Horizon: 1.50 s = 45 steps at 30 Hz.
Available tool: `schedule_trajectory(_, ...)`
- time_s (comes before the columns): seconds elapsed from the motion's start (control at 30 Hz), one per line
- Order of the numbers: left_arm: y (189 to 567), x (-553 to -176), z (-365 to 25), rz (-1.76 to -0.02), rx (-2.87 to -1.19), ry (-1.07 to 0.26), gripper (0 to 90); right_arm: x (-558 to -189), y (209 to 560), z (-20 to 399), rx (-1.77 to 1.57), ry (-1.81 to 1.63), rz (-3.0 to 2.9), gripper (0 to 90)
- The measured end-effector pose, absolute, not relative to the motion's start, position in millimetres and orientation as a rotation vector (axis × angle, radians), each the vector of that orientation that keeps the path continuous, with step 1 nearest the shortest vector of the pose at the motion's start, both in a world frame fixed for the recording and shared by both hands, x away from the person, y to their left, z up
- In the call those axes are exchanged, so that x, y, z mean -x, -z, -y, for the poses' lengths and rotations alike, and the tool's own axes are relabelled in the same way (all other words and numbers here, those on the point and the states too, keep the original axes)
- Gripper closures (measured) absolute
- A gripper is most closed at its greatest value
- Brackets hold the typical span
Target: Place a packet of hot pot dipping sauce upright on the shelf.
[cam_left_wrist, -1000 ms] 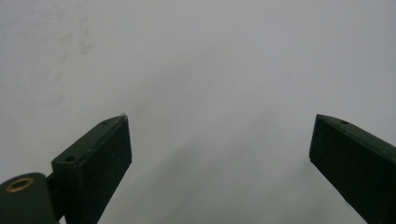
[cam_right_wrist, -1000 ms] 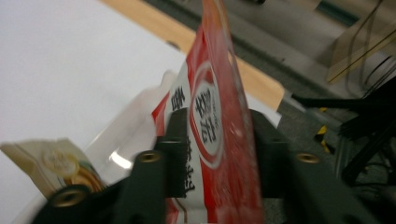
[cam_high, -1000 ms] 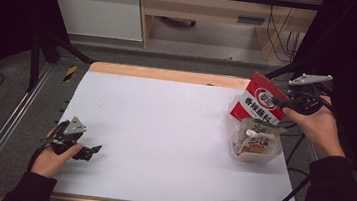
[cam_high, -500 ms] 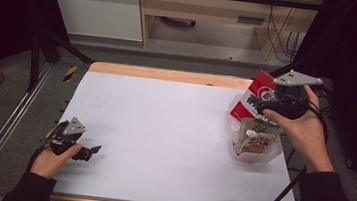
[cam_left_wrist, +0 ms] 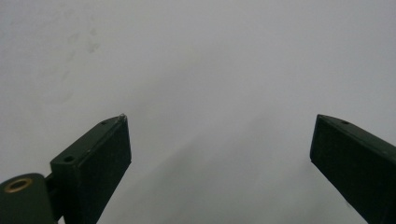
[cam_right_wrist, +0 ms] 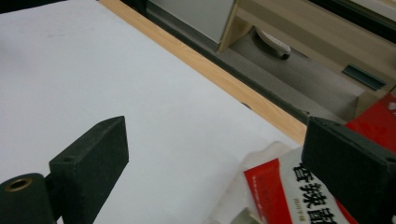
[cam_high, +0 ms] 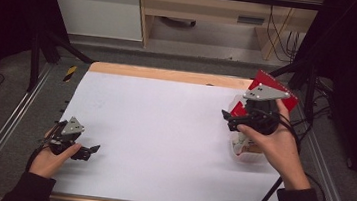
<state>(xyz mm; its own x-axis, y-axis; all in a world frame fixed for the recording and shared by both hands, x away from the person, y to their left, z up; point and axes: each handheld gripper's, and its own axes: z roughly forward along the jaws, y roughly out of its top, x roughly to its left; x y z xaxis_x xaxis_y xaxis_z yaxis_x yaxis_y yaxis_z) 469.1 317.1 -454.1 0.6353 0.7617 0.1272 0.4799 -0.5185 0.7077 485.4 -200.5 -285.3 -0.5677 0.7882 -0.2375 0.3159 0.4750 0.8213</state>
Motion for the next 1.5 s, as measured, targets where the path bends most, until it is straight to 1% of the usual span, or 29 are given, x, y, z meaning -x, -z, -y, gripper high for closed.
schedule_trajectory(0.23, 454.7, -469.5, -316.7, -0.968, -2.223, -0.572, 5.0, -474.8, 297.4, 183.2, -0.882, -0.995, -2.099, 8.4)
schedule_trajectory(1.5, 454.6, -469.1, -316.2, -0.963, -2.226, -0.569, 4.9, -445.8, 375.3, 150.5, -0.915, -0.947, -2.281, 6.1)
